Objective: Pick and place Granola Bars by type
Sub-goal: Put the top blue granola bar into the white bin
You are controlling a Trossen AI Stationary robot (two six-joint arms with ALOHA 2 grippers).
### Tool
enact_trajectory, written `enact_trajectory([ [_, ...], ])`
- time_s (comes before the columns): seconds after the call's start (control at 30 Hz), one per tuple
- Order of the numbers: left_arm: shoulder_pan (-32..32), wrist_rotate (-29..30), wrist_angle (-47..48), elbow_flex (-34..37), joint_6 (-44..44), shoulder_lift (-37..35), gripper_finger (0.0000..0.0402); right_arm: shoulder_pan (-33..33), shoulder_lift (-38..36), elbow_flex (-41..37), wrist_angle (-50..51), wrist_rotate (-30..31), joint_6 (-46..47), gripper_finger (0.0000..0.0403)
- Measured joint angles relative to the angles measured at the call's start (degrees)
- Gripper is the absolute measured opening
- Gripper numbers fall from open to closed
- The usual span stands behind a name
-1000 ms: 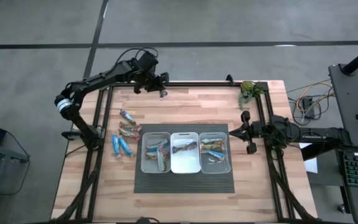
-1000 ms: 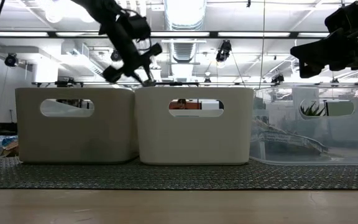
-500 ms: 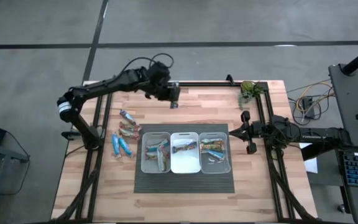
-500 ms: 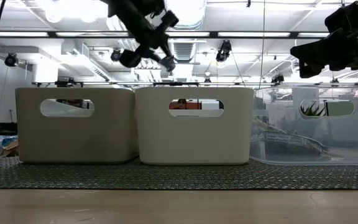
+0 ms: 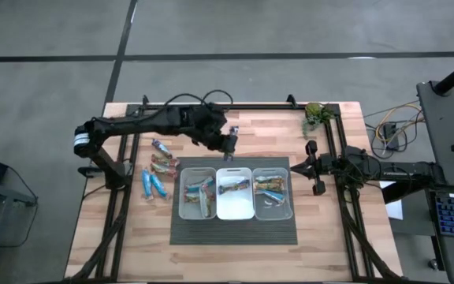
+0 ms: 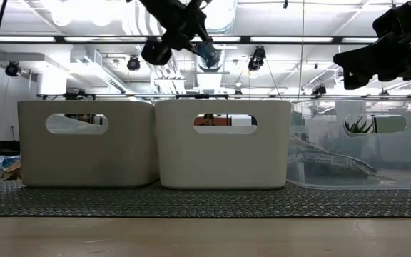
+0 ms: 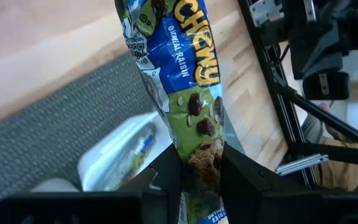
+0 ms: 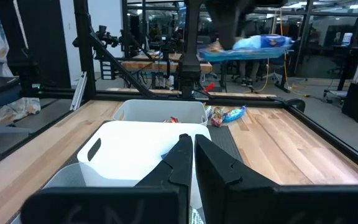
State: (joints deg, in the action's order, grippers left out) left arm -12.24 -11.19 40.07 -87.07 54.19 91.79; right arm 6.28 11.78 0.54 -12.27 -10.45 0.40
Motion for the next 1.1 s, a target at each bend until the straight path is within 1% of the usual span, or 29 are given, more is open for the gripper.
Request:
enact_trajectory([
  [0.13,2.91,3.1,-0.02,0.0,4.58,0.0,0.0073,-0.02,0.01,0.01,0.0,0.0,0.0,0.0009],
  [0.4,8.86,7.27,-0.06,0.09,16.41,0.91,0.0073,0.0,0.01,0.02,0.0,0.01,0.0,0.0009],
  [0.67,13.13,8.76,-0.02,0.09,25.42,4.13,0.0073,0.0,0.01,0.0,0.0,-0.01,0.0,0.0009],
  [0.87,14.79,8.83,-0.1,0.11,28.27,6.84,0.0073,0.0,-0.01,0.0,-0.02,0.01,0.0,0.0009],
  [1.1,15.87,8.72,-0.63,0.11,28.26,9.23,0.0073,0.0,0.01,0.0,-0.02,0.01,0.01,0.0009],
])
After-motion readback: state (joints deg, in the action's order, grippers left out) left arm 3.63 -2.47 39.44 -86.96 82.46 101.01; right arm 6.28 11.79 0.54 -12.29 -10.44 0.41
